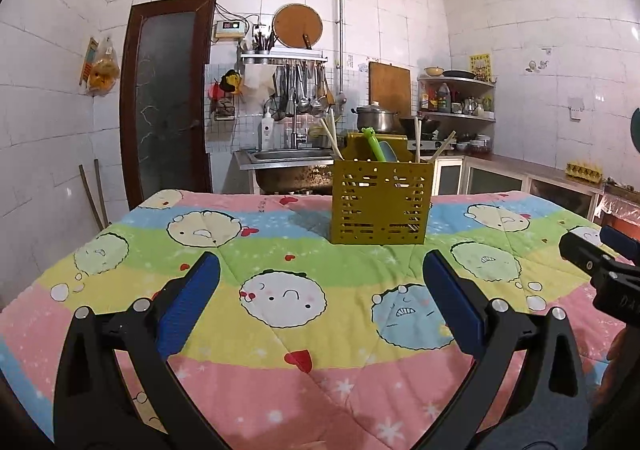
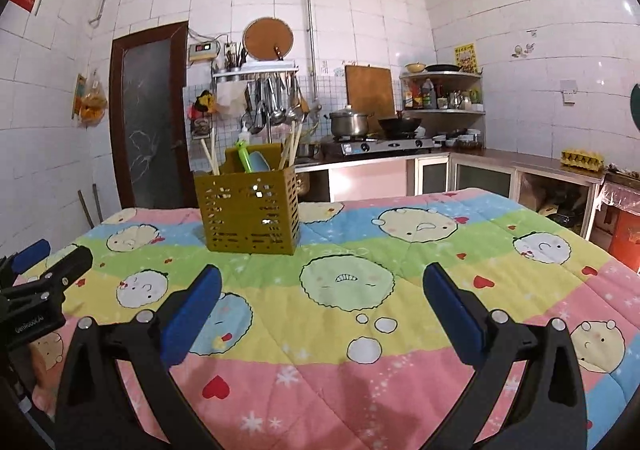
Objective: Organize utensils
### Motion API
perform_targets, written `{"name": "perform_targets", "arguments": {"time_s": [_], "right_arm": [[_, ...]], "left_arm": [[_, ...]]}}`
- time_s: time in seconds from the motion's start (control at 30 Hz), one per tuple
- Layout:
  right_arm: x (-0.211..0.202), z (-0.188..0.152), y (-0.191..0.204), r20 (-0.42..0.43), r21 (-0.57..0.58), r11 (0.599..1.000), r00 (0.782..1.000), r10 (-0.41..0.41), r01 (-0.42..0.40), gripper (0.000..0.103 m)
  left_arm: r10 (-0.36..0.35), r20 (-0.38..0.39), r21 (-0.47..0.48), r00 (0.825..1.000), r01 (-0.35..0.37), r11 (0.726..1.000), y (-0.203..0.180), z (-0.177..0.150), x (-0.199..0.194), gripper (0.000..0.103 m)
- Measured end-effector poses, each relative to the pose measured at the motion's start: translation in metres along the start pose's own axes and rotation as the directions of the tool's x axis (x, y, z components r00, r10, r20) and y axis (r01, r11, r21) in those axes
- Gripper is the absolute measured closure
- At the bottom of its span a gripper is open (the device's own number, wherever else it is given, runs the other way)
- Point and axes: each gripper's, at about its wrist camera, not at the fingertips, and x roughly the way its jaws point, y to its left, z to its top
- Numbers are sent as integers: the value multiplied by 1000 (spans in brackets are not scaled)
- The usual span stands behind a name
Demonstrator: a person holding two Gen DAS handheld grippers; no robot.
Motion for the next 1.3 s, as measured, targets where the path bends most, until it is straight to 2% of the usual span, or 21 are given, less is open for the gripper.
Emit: {"name": "perform_targets", "arguments": {"time_s": [0.47, 1.3], "right_arm": [[-4, -1, 6, 23, -27, 999, 1000, -22, 22, 4], [-6, -1, 0, 25, -21, 999, 999, -30, 30, 4]], "left_arm": [[-12, -10, 4, 1000, 12, 1000, 1, -1, 3, 5], [-4, 16, 27, 1000, 4, 1000, -3, -5, -4, 5]]}}
